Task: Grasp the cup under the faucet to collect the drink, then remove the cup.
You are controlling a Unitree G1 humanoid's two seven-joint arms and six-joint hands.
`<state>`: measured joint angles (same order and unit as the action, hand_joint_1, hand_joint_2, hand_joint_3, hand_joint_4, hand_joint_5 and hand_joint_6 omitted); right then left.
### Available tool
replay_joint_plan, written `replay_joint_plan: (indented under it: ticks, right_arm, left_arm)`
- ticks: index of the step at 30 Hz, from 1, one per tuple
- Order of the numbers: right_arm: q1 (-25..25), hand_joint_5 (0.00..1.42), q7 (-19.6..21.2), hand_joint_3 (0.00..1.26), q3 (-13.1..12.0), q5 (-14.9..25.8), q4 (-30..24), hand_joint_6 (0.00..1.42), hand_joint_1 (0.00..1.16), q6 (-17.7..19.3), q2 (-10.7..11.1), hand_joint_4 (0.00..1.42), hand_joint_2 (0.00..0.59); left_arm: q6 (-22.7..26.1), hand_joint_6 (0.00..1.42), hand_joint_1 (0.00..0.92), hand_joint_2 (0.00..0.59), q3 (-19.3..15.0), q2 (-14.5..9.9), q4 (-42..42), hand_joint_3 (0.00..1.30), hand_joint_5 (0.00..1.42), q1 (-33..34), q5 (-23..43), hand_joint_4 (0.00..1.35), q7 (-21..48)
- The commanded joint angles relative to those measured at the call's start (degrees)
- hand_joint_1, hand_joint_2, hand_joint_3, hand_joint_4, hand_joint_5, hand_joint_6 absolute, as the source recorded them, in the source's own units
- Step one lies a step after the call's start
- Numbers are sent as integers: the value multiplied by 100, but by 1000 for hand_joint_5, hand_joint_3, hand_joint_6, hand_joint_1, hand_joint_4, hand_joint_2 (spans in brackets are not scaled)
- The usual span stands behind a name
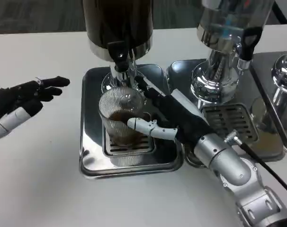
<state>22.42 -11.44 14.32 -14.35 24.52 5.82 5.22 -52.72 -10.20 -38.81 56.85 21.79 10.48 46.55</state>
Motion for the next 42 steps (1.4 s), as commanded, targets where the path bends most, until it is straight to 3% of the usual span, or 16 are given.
replay_joint_plan:
  ticks: [1, 9, 12, 15, 31, 42]
  right_arm:
    - [155, 0, -90, 0, 46, 16, 204, 0, 548, 101, 6, 0, 220]
    - [254, 0, -89, 0, 103, -33, 360, 0, 547, 154, 30, 0, 219]
    - [194, 0, -46, 0, 4, 95, 436, 0, 544, 219, -13, 0, 216]
    - [133, 0, -7, 0, -89, 199, 454, 2, 458, 320, -32, 0, 220]
    - [-97, 0, -69, 0, -177, 273, 72, 15, 440, 323, 62, 0, 212]
    - [-124, 0, -180, 0, 33, 63, -136, 31, 560, 214, 207, 0, 197]
  left_arm:
    - [60, 230, 0, 102, -25, -140, -47, 272, 203, -100, -100, 171, -74]
    - [87, 234, 0, 103, -12, -175, -27, 292, 205, -153, -116, 189, -104]
    - [72, 234, 0, 106, 8, -173, -26, 293, 205, -179, -143, 192, -110]
    - [69, 234, 0, 108, 15, -171, -29, 294, 205, -188, -162, 193, -111]
    - [104, 235, 0, 108, -11, -193, 6, 295, 215, -209, -220, 194, -110]
    - [142, 235, 0, 112, 0, -217, 49, 296, 216, -163, -268, 196, -92]
